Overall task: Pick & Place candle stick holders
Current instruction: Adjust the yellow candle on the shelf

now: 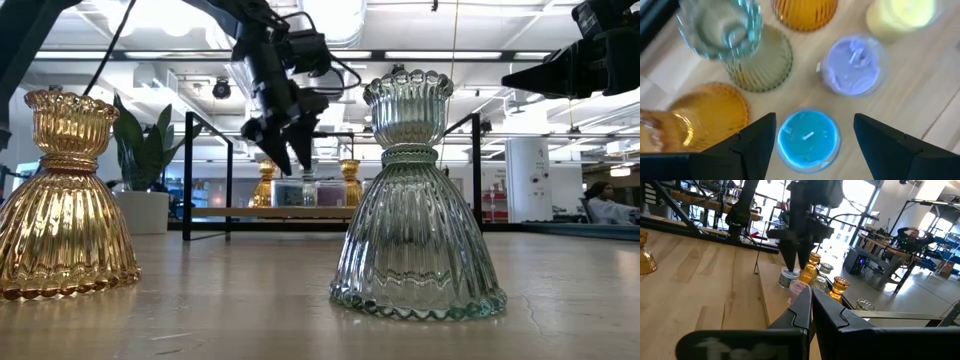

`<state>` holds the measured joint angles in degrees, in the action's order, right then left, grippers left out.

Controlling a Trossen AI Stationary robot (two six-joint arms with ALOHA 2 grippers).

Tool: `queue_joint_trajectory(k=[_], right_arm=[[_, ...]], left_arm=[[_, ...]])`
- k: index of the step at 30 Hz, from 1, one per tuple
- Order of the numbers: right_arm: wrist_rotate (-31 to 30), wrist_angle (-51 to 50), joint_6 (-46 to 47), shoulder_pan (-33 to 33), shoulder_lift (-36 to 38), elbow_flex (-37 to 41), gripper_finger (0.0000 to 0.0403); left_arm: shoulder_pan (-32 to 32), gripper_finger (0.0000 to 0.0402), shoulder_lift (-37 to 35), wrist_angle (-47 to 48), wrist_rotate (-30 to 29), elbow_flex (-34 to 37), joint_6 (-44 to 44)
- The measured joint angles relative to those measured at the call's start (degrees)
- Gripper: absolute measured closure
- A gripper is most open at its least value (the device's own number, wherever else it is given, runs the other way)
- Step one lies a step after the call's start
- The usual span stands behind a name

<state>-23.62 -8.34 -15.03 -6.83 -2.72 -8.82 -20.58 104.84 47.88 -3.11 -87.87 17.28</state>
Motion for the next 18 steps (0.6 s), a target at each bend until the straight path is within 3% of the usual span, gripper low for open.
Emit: queue_joint_trajectory(k=[9,18], right_arm=[[0.00,0.01,0.00,0.00,-0.01,0.00,0.0394],[-0.01,0.02,-0.01,0.00,-0.02,0.00,0.0394]], left_arm=[[-0.21,0.0131,-0.09,2.12,-6.14,-4.99,-3.99],[-0.64,0.0131,-0.09,4.84,-7.48,-4.77,-4.97]])
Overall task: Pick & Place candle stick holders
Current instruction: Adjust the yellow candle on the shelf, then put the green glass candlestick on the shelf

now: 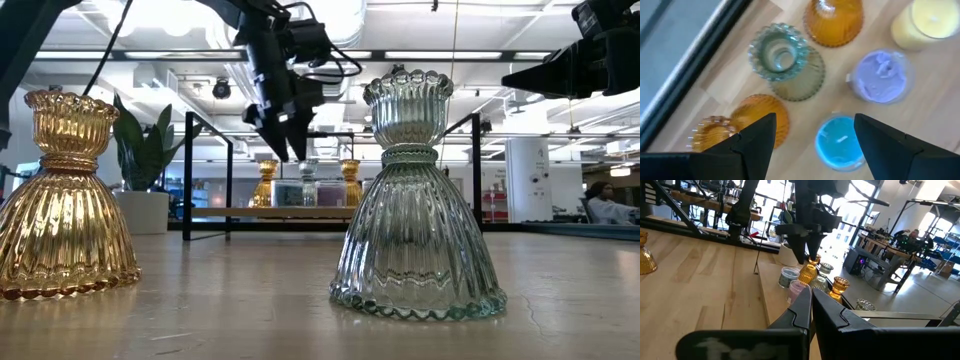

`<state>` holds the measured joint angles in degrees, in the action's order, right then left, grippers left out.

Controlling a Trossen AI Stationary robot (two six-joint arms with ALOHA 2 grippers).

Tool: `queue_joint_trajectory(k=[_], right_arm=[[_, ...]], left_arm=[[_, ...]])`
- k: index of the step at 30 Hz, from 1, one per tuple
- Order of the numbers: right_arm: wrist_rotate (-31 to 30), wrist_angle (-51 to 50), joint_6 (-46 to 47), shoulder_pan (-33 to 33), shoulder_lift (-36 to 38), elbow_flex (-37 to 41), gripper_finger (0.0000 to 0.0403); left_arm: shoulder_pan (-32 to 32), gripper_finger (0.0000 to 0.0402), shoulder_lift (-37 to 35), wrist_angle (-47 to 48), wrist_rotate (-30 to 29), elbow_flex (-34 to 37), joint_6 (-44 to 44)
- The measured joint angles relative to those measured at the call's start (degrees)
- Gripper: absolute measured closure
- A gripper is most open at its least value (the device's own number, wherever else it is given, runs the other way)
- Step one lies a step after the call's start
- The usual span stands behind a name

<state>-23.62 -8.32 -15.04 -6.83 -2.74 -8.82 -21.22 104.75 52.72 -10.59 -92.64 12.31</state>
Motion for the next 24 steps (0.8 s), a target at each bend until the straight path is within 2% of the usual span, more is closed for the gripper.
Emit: queue_joint_trajectory(k=[3,18,24], right_arm=[[0.01,0.00,0.01,-0.01,0.02,0.00,0.0394],[-0.01,0.00,-0.01,-0.02,0.02,0.00,0.0394],[0.01,-0.02,-0.01,0.00,0.00,0.00,0.0394]], left_arm=[[-0.42,0.0131,0.00,0.33,-1.51,0.00,-0.54],[-2.04,0.0131,0.00,2.43,-1.39,-0.02,-0.60],[-1.06,0.0131,-0.08,4.79,1.51,-5.27,-0.60]])
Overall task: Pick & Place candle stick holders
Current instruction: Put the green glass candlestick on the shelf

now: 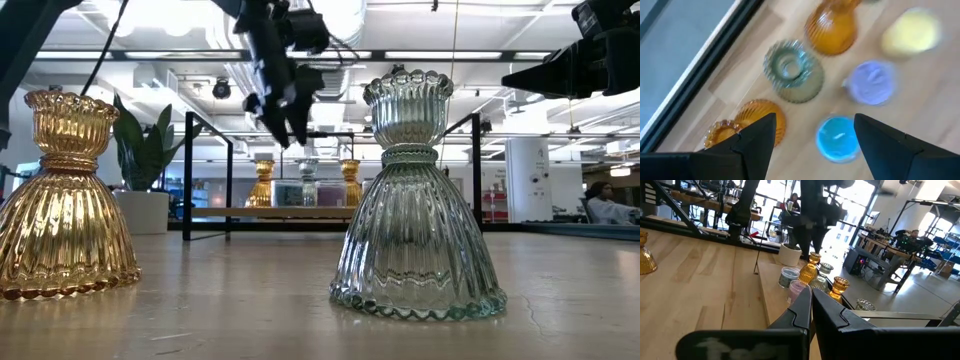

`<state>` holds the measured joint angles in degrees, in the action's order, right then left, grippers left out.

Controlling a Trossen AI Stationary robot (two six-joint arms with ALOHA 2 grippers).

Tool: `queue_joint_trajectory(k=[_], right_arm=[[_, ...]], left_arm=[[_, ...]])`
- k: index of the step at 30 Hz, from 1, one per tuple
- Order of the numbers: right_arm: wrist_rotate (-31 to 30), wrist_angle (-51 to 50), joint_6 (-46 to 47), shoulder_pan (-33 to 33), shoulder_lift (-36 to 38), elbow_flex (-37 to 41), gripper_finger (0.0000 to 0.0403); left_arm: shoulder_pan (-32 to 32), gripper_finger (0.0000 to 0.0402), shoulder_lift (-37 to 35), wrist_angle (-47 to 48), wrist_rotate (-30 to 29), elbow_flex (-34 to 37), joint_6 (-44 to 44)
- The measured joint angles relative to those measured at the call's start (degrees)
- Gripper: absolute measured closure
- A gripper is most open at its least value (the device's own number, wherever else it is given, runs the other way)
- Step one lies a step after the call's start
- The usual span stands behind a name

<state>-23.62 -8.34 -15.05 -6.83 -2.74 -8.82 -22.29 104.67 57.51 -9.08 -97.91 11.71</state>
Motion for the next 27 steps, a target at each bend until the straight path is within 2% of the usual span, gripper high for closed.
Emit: queue_joint_trajectory(k=[6,11,22,27], right_arm=[[0.00,0.01,0.00,0.00,0.00,0.00,0.0394],[0.00,0.02,0.00,0.00,0.00,0.00,0.0394],[0.00,0.02,0.00,0.00,0.02,0.00,0.0394],[-0.01,0.00,0.00,0.00,0.00,0.00,0.0394]], left_arm=[[1.60,0.0131,-0.60,6.54,1.42,-10.94,-0.29],[4.77,0.0131,-6.24,2.87,6.55,-15.07,-2.67],[20.47,0.0131,-25.72,-10.04,12.77,-5.39,-7.95],[27.95,0.0131,-30.36,-13.50,13.65,-0.47,-7.60]])
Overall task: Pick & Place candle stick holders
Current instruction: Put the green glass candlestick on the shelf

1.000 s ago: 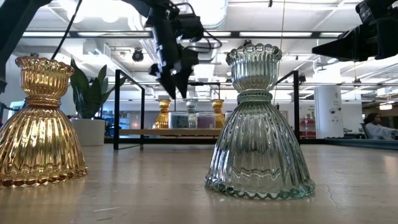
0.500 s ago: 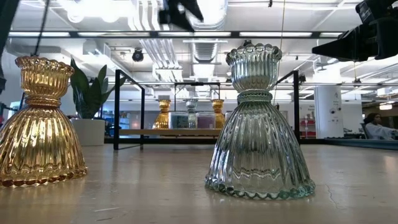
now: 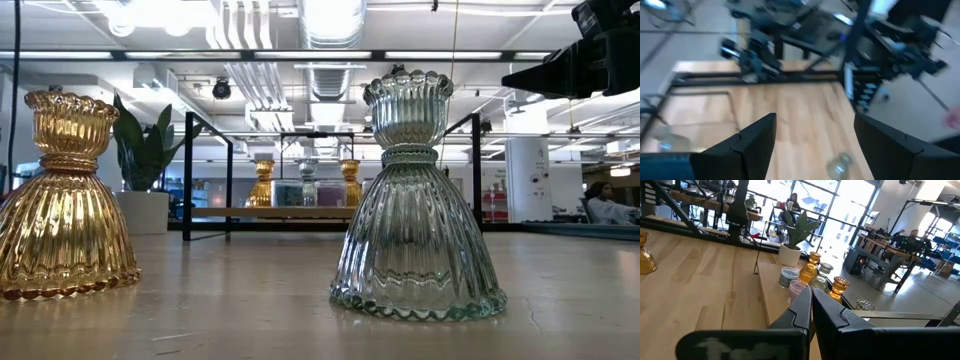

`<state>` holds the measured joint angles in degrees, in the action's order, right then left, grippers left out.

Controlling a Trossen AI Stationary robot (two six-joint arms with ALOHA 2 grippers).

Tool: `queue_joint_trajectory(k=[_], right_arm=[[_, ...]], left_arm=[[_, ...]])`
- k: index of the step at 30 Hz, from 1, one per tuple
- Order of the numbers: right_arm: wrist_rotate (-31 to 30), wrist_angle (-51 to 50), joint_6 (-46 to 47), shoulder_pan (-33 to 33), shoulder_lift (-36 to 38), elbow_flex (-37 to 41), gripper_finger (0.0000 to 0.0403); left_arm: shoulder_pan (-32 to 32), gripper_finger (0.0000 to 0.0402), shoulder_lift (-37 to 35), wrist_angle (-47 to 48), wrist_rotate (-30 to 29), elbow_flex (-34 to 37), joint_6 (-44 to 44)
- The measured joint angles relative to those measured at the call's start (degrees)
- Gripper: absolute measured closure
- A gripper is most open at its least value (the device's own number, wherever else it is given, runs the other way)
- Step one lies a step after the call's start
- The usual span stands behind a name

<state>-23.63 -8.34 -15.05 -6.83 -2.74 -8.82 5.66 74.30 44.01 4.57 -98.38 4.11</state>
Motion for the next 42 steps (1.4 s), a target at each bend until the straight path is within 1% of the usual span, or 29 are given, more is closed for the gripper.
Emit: queue_joint_trajectory(k=[4,7,8,11,14,17,21,24,27,32,38,42], right_arm=[[0.01,0.00,0.02,0.00,0.00,0.00,0.0394],[0.01,0.02,0.02,-0.01,0.00,0.00,0.0394],[0.01,0.02,0.01,-0.01,0.00,0.00,0.0394],[0.01,0.02,0.01,-0.01,0.00,0.00,0.0394],[0.01,0.00,0.00,0.00,-0.02,0.02,0.0394],[0.01,0.02,0.01,0.00,-0.02,0.02,0.0394],[0.01,0.02,0.02,0.00,-0.02,0.02,0.0394],[0.01,0.02,0.01,0.00,-0.02,0.02,0.0394],[0.01,0.01,0.00,-0.01,-0.02,0.02,0.0394],[0.01,0.02,0.01,0.00,-0.02,0.02,0.0394],[0.01,0.02,0.02,-0.01,-0.02,0.02,0.0394],[0.01,0.02,0.02,-0.02,-0.02,0.02,0.0394]], left_arm=[[4.92,0.0131,-1.36,2.65,1.52,3.75,1.77],[10.62,0.0131,-1.60,7.92,2.01,5.78,1.99],[12.90,0.0131,-1.58,10.13,1.34,6.25,2.09],[19.61,0.0139,-1.17,16.17,-3.71,7.27,4.58],[25.10,0.0154,-1.11,19.23,-7.42,9.11,9.62],[29.40,0.0169,-1.27,19.00,-7.86,12.00,15.21],[33.69,0.0179,-1.29,18.76,-7.86,17.54,18.56],[35.65,0.0179,-1.29,16.73,-7.82,22.61,20.10],[36.44,0.0179,-1.27,12.60,-6.62,27.53,20.80],[36.55,0.0179,-1.27,5.25,-6.15,35.07,19.29],[36.55,0.0179,-1.27,-2.80,-5.94,42.29,17.02],[36.51,0.0179,-1.27,-9.78,-6.00,46.58,16.80]])
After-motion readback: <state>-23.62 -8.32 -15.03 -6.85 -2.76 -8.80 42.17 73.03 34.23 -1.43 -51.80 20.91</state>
